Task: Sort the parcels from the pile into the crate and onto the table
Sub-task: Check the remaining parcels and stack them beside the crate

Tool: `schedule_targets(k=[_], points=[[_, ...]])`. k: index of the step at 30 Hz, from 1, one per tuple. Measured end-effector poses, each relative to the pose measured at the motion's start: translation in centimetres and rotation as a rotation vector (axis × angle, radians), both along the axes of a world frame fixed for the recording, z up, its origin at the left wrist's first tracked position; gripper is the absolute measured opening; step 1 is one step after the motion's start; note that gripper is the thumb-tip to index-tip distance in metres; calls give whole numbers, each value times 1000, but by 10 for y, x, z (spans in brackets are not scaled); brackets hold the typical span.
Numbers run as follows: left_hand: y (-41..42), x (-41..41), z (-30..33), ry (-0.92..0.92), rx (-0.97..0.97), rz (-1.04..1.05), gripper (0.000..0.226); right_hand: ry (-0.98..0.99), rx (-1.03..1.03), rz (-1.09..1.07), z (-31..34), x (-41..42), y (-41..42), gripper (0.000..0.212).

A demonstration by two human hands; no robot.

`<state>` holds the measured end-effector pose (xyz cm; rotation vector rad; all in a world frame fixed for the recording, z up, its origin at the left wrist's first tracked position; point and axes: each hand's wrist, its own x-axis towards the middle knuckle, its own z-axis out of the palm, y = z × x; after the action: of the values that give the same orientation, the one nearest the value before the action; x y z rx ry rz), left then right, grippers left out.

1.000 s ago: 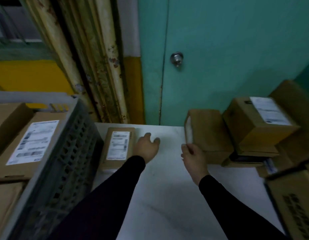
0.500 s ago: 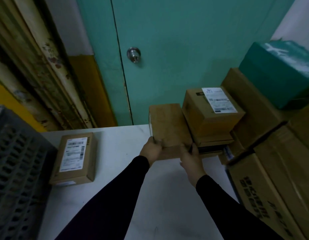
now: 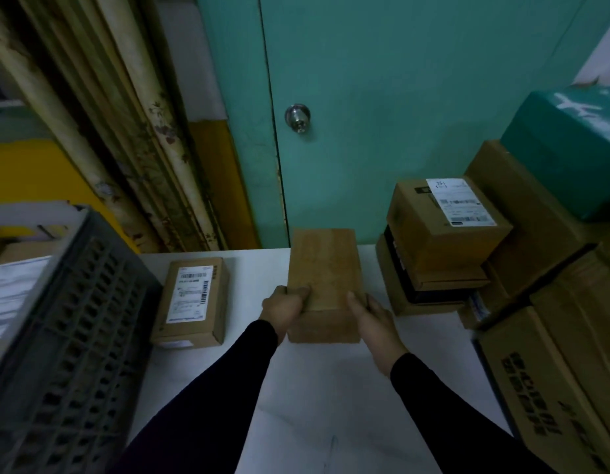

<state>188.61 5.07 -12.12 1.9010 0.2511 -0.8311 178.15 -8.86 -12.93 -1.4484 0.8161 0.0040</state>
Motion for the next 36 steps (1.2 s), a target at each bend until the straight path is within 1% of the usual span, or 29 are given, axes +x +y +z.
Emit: schedule_targets(k=[3, 4, 5, 6, 7, 9, 10, 11, 13, 14, 16, 17, 19, 20, 21, 22, 24, 25, 27, 28, 30, 34, 36], points=[[29, 0, 23, 4, -103, 73, 52, -48, -49, 54, 23, -6, 19, 33], [34, 0, 28, 10, -145, 96, 50, -69, -53, 66, 28, -6, 22, 34], [42, -2, 36, 12, -186, 118, 51, -91, -58, 80, 35, -6, 29, 39], [47, -5, 42, 6, -223, 134, 55, -104, -58, 78, 37, -5, 33, 45], [57, -10, 52, -17, -239, 134, 64, -109, -49, 68, 44, -6, 41, 49], [70, -18, 60, -55, -246, 130, 87, -141, -24, 32, 55, -9, 51, 47], [77, -24, 66, -74, -258, 121, 88, -162, -10, 30, 61, -10, 57, 48], [81, -30, 72, -88, -287, 105, 80, -165, 11, 39, 63, -11, 59, 53], [96, -44, 80, -102, -347, 72, 60, -158, 59, 63, 70, -17, 71, 75], [104, -53, 82, -97, -374, 66, 58, -148, 87, 72, 73, -24, 79, 83], [118, -67, 81, -96, -415, 67, 64, -145, 132, 108, 76, -35, 91, 93], [126, -74, 81, -89, -433, 69, 73, -141, 143, 133, 79, -42, 99, 94], [140, -87, 79, -62, -455, 52, 96, -142, 172, 177, 81, -55, 109, 83], [146, -93, 76, -58, -466, 34, 102, -149, 185, 195, 79, -60, 113, 80], [154, -99, 74, -60, -478, 24, 103, -148, 192, 213, 78, -66, 118, 80], [160, -105, 71, -61, -491, 29, 97, -142, 200, 221, 75, -71, 122, 81], [172, -120, 66, -64, -509, 44, 80, -136, 210, 230, 72, -83, 134, 77], [176, -126, 62, -61, -516, 52, 75, -134, 213, 232, 70, -88, 139, 74], [184, -136, 56, -66, -526, 71, 68, -131, 209, 238, 66, -96, 147, 72], [185, -139, 54, -74, -528, 80, 66, -131, 207, 239, 64, -99, 149, 74], [189, -142, 50, -87, -529, 91, 65, -142, 203, 245, 63, -101, 151, 79], [192, -146, 45, -114, -517, 92, 66, -161, 201, 257, 62, -102, 153, 76], [193, -146, 43, -122, -513, 82, 78, -164, 186, 256, 60, -102, 154, 78]])
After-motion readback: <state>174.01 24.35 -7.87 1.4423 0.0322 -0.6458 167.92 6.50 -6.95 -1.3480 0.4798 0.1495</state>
